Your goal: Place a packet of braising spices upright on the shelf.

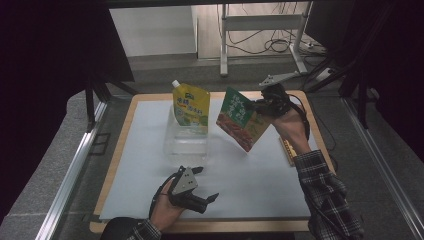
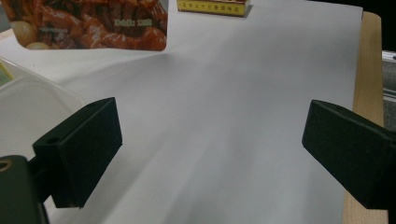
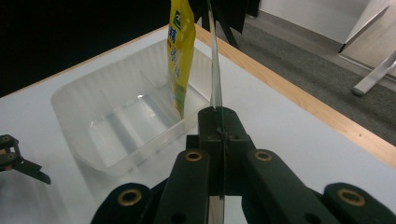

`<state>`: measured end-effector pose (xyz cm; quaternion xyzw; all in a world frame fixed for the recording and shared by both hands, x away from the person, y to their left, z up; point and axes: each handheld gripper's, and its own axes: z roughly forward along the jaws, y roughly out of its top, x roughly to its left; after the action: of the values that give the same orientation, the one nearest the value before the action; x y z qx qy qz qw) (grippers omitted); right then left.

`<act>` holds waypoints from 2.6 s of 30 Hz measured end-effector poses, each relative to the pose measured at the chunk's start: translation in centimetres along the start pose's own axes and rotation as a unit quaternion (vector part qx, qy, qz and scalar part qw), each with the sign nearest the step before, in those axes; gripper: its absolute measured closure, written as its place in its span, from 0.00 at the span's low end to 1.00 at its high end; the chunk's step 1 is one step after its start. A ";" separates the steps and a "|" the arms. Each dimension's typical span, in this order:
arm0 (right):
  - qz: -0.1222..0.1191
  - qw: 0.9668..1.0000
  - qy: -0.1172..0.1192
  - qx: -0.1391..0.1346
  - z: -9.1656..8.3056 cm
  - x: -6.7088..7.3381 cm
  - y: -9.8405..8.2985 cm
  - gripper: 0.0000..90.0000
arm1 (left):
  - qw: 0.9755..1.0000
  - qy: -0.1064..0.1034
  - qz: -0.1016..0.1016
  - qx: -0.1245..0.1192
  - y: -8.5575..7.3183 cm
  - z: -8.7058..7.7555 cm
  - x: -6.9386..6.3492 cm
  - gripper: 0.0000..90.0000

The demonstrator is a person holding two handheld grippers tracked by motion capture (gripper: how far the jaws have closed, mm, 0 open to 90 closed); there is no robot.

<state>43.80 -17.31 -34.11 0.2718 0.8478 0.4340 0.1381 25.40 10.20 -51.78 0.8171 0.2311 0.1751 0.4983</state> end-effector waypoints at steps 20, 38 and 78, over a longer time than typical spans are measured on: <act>-0.007 0.999 0.043 -0.012 -1.2 0.7 2.3 0.99 | 1.000 -0.001 -0.010 -0.016 0.1 -0.4 0.2 0.04; -0.017 0.997 0.072 -0.020 -0.2 1.9 5.3 0.99 | 0.999 -0.009 -0.014 -0.032 0.1 -0.6 0.0 0.04; -0.043 0.993 0.113 -0.012 8.4 5.9 10.6 0.99 | 0.999 -0.027 -0.001 -0.038 0.2 -0.7 -0.2 0.04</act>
<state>46.58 -3.27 -30.44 0.1824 0.8635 0.4658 0.0637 24.95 10.51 -51.28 0.8017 0.2113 0.1615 0.5353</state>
